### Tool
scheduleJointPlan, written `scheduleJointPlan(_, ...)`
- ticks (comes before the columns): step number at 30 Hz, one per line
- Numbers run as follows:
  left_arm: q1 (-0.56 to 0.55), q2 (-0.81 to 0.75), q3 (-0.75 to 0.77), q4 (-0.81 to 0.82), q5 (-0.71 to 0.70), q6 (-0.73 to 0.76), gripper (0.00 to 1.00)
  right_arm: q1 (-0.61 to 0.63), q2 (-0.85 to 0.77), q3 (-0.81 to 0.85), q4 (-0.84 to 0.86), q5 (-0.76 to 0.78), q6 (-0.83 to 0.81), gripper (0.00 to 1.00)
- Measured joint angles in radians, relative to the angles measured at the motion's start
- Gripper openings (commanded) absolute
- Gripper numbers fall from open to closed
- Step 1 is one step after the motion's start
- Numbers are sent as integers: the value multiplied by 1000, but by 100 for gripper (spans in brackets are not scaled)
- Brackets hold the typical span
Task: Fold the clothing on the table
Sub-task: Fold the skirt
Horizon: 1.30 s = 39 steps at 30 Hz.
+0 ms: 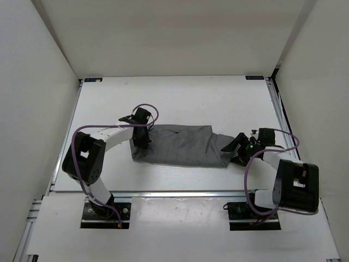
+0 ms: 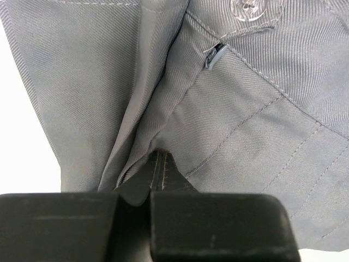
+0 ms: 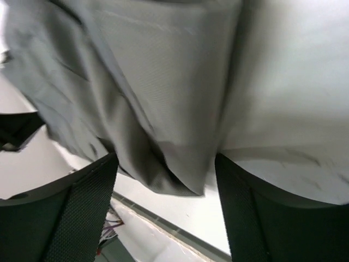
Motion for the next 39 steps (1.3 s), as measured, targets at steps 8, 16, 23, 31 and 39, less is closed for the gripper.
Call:
scheduleJointPlan(8,4,-17,-24,-4,0,14,0,62,137,25,204,-130,35,81)
scheduleJointPlan(16,5,-24,-25,-10,0,21,0,180,282,115,278,-163,40,56)
scheduleJointPlan(23,2,-25,-26,-9,11,22,0,208,328,120,268,-169,47,0)
scheduleJointPlan(31,28,-114,80,-51,-13,40,30,114,272,117,217,-159,14,1)
scheduleJointPlan(39,150,-198,-29,-14,-113,64,27,72,272,128,151,-158,-37,0)
